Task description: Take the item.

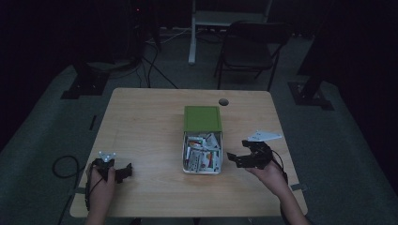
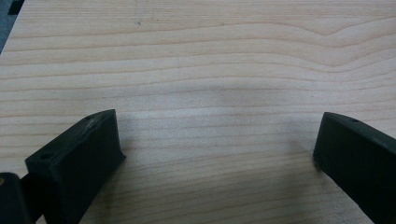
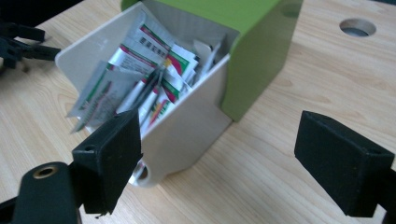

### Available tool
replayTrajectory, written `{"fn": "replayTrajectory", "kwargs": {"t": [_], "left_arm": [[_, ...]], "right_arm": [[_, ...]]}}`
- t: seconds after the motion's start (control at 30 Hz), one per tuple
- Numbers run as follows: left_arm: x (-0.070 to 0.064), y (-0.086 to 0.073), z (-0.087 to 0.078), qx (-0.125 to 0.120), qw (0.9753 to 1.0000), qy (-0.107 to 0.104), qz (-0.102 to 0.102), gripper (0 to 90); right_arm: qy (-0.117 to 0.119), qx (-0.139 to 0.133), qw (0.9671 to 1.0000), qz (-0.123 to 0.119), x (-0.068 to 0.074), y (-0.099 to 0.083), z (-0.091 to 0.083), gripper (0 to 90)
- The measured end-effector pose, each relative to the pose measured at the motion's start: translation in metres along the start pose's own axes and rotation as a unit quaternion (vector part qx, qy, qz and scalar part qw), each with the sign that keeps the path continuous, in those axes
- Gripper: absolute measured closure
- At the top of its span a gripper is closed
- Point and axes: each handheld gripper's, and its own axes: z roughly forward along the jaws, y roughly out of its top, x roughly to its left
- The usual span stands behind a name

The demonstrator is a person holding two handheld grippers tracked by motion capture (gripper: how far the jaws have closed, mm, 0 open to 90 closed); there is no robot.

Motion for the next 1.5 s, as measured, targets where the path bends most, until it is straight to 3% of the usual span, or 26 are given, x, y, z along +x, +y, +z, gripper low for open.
{"fn": "replayTrajectory", "kwargs": {"t": [0.67,1.1,1.27,1.5], "left_arm": [[0.000,0.000,0.000,-0.001,1.0000,0.000,-0.001,1.0],[0.000,0.000,0.000,-0.001,1.0000,0.000,-0.001,1.1],[0.000,0.000,0.000,-0.001,1.0000,0.000,-0.001,1.1],[0.000,0.000,0.000,0.000,1.0000,0.000,0.000,1.1]], "right_arm": [[0.046,-0.012,0.9984,-0.032,0.028,0.022,0.012,19.5],[0.072,-0.005,0.9960,-0.052,0.048,0.027,0.031,22.3],[0.074,0.003,0.9956,-0.058,0.056,0.026,0.040,25.0],[0.081,0.015,0.9948,-0.060,0.063,0.020,0.054,38.8]]}}
